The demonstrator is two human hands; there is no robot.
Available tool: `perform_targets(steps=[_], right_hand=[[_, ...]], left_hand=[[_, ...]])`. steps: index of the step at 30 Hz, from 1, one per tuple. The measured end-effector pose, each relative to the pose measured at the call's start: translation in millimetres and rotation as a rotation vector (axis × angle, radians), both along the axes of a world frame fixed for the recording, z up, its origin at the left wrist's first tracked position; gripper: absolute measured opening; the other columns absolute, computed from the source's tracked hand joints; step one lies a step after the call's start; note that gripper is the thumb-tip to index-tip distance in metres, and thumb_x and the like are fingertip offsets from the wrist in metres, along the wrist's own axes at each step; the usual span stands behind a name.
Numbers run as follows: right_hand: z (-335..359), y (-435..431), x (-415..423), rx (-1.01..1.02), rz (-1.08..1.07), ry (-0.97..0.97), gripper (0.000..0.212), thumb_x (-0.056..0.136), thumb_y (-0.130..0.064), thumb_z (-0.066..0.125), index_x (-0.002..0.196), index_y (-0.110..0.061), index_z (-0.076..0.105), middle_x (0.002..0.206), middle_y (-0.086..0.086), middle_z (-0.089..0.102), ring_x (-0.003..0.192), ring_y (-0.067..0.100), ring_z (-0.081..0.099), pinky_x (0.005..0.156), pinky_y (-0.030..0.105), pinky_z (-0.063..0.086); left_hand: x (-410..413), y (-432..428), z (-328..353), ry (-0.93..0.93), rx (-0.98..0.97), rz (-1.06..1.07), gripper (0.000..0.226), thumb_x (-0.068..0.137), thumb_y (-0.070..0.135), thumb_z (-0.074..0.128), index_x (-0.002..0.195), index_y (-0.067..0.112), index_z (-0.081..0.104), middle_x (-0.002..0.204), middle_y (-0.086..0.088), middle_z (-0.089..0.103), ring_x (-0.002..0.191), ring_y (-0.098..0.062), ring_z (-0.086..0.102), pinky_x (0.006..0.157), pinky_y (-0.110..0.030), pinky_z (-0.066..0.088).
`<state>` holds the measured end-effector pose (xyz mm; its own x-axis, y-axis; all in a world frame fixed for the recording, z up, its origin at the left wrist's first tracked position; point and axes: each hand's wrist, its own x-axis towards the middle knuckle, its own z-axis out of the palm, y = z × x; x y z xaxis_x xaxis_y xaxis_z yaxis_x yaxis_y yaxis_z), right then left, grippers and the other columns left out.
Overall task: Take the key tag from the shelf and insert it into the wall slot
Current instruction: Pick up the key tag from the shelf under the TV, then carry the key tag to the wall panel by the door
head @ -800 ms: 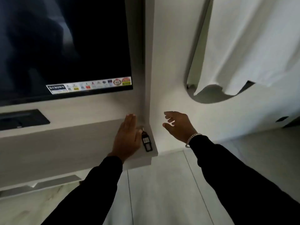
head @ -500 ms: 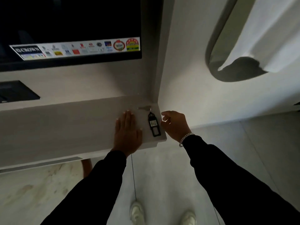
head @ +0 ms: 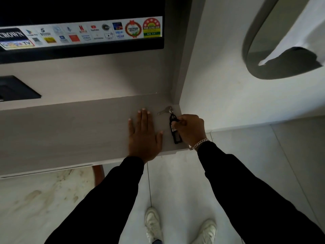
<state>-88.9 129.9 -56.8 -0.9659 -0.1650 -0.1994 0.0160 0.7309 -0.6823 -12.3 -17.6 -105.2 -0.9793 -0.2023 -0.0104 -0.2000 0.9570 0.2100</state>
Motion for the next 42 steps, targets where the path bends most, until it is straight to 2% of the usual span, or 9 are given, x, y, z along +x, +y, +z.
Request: perform_targets(steps=[5,7,12,16,19,24,31,36,42], right_hand=[[23,21,8,-0.129,-0.034,-0.083,0.024,0.084,-0.024,0.064,0.080,-0.002,0.074,0.068,0.016,0.070,0.062,0.027,0.061,0.070,0.029,0.047],[33,32,10,-0.280,-0.130,-0.192,0.016,0.081,-0.019,0.068,0.080,-0.006,0.077,0.056,0.007,0.067,0.049,0.018,0.056,0.059,0.029,0.049],[63,70,20,-0.630,-0.285,-0.397,0.009,0.080,-0.003,0.068,0.085,-0.002,0.076,0.074,0.016,0.070,0.060,0.024,0.061,0.050,0.026,0.047],[86,107,33,-0.757,-0.291,-0.403,0.012,0.081,-0.002,0.067,0.091,0.001,0.074,0.084,0.021,0.069,0.073,0.028,0.061,0.059,0.029,0.049],[101,141,39,-0.818,-0.271,-0.388,0.012,0.083,-0.002,0.065,0.092,0.001,0.072,0.088,0.022,0.065,0.076,0.028,0.055,0.061,0.029,0.046],[124,206,42,-0.891,-0.254,-0.349,0.012,0.083,-0.002,0.065,0.092,0.002,0.072,0.088,0.022,0.066,0.071,0.026,0.057,0.060,0.026,0.048],[165,311,38,-0.921,-0.241,-0.264,0.020,0.083,-0.002,0.067,0.099,0.008,0.070,0.086,0.020,0.069,0.064,0.020,0.060,0.058,0.025,0.049],[192,391,31,-0.921,-0.206,-0.185,0.010,0.083,-0.003,0.068,0.091,-0.001,0.074,0.084,0.017,0.072,0.062,0.018,0.061,0.054,0.022,0.050],[210,480,13,-0.943,-0.253,-0.094,0.018,0.082,-0.004,0.069,0.098,0.005,0.071,0.087,0.018,0.071,0.066,0.020,0.060,0.055,0.021,0.052]], left_hand=[[3,2,7,-0.014,0.014,-0.005,0.076,0.094,0.050,0.022,0.151,0.000,0.024,0.163,-0.021,0.023,0.152,-0.035,0.020,0.124,-0.060,0.016],[7,6,10,-0.030,0.020,-0.030,0.076,0.093,0.049,0.022,0.151,0.000,0.025,0.163,-0.021,0.023,0.152,-0.035,0.020,0.123,-0.060,0.017],[31,32,13,-0.090,0.038,-0.155,0.080,0.091,0.052,0.021,0.153,0.001,0.019,0.165,-0.020,0.015,0.154,-0.035,0.013,0.125,-0.059,0.013],[50,50,21,-0.132,0.108,-0.247,0.081,0.093,0.056,0.018,0.154,0.002,0.018,0.166,-0.018,0.012,0.154,-0.035,0.009,0.126,-0.054,0.009],[44,67,39,-0.118,0.270,-0.235,0.072,0.099,0.047,0.026,0.155,0.005,0.011,0.167,-0.014,0.007,0.156,-0.027,0.002,0.126,-0.044,0.002],[20,135,93,0.141,0.419,-0.310,0.066,0.101,0.035,0.037,0.155,0.007,0.011,0.167,-0.009,0.007,0.155,-0.022,-0.002,0.126,-0.041,0.001],[-22,252,149,0.263,0.467,-0.407,0.068,0.097,0.038,0.031,0.156,0.010,0.011,0.167,-0.005,0.007,0.155,-0.017,-0.004,0.128,-0.040,0.000],[-41,331,172,0.352,0.502,-0.463,0.065,0.098,0.034,0.035,0.155,0.007,0.016,0.165,-0.001,0.007,0.155,-0.018,-0.003,0.129,-0.044,0.004],[-81,411,193,0.420,0.499,-0.624,0.068,0.097,0.041,0.031,0.154,0.006,0.018,0.167,-0.009,0.014,0.156,-0.021,0.001,0.128,-0.049,0.012]])
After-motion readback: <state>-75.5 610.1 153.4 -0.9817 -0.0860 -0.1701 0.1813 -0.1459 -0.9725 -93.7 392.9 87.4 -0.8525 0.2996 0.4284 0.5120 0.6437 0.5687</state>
